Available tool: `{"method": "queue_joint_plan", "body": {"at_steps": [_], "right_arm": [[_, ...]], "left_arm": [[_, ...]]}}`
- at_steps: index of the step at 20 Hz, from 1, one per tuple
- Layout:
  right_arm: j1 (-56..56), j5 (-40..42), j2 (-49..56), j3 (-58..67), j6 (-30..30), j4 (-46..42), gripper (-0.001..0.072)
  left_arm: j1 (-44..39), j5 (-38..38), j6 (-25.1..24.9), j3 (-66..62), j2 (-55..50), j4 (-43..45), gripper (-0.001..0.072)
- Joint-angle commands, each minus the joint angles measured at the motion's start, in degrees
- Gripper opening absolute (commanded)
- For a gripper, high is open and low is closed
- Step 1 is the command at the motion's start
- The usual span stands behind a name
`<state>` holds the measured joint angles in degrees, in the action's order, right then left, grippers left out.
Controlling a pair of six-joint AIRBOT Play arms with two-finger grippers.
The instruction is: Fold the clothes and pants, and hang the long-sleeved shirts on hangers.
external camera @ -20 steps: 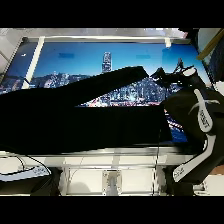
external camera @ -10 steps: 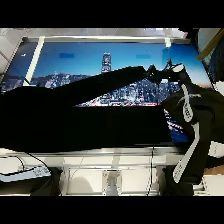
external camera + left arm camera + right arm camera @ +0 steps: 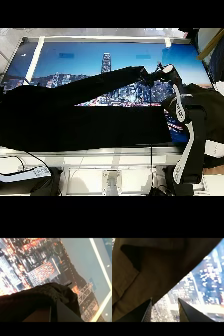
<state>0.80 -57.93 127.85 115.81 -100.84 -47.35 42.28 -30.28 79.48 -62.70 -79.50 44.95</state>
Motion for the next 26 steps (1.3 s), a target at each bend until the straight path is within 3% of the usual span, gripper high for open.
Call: {"method": "queue_joint_plan", "body": {"at_steps": [1,4,6,9,10,14,17,22,26], "right_arm": [[-2.03,4.04,1.95,0.26,-2.21,1.27,0.0337],[-2.49,7.89,2.69,0.24,-3.26,2.93,0.0331],[-2.36,10.21,2.67,0.42,-3.65,3.69,0.0261],[-2.01,11.17,2.67,0.42,-3.67,4.00,0.0241],[-1.86,10.93,2.58,0.42,-3.58,4.17,0.0017],[-0.44,9.73,-0.24,0.42,-0.55,3.34,0.0005],[1.77,0.79,-5.44,0.39,-0.48,-5.66,0.0005],[3.50,-25.24,-13.75,-0.17,-1.09,-30.23,0.0005],[2.38,-33.38,-16.52,-7.54,1.16,-33.97,0.0005]], "left_arm": [[-0.04,-0.37,-0.94,0.02,0.31,0.02,0.0019],[-0.04,-0.37,-2.05,0.02,0.76,0.02,0.0018],[-0.04,-0.59,-2.49,0.02,0.92,0.00,0.0019],[-0.04,-0.63,-2.47,0.02,1.01,0.02,0.0018],[-0.04,-0.61,-2.45,0.02,1.01,0.00,0.0018],[-0.04,-0.79,-2.45,0.02,1.33,0.00,0.0019],[-0.04,-0.81,-2.47,0.02,1.62,0.02,0.0019],[-0.52,-1.01,-5.42,0.02,1.62,0.07,0.0018],[-0.50,-0.98,-5.38,0.02,1.62,3.50,0.0017]]}}
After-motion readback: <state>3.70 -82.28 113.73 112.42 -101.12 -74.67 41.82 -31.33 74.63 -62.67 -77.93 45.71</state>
